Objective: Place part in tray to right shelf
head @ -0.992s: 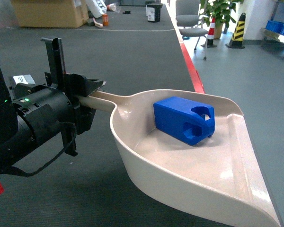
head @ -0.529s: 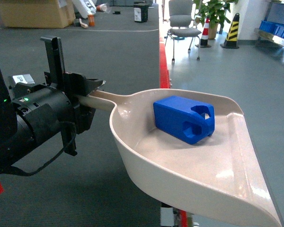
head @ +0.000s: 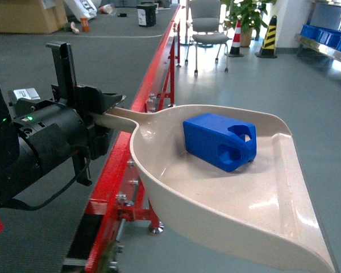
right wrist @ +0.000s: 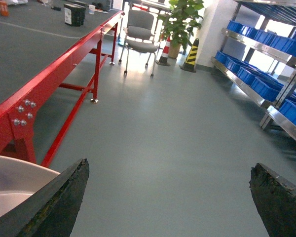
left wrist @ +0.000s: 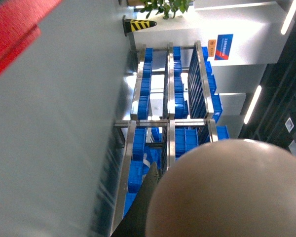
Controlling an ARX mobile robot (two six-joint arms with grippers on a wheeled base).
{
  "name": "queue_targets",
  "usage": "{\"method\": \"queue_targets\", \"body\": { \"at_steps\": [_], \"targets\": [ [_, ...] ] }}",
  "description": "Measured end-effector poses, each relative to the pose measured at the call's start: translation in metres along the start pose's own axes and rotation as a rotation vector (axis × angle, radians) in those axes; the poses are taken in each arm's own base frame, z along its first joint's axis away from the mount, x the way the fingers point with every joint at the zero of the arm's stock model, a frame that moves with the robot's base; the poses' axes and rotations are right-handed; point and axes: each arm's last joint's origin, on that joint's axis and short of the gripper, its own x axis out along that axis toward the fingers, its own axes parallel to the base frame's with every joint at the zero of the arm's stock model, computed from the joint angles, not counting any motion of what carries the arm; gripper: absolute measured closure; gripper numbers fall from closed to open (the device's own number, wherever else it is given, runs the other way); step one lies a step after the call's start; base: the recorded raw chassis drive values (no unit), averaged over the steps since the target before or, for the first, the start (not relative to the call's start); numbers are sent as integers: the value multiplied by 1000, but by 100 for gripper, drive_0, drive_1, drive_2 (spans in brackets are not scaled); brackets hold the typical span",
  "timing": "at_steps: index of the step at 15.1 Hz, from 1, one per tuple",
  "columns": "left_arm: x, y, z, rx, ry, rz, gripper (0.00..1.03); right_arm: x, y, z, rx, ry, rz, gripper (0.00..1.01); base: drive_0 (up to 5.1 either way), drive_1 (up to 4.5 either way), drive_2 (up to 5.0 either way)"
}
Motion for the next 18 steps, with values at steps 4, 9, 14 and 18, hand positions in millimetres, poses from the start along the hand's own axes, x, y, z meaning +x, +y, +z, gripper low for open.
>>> {"method": "queue_targets", "body": {
  "at_steps": [4,9,14,18],
  "targets": [
    [0,1,0,1,-1,6,91,0,0,0,-1,2,0,3,504,-237,-237],
    [0,0,0,0,-1,4,91,0,0,0,0,1,1,3,499,-242,-242],
    [0,1,1,2,-3,5,91,0,0,0,-1,1,1,3,499,-242,-242],
    [0,1,0,-1,3,6,91,0,0,0,0,0,0,3,504,-240,-240]
  ]
}}
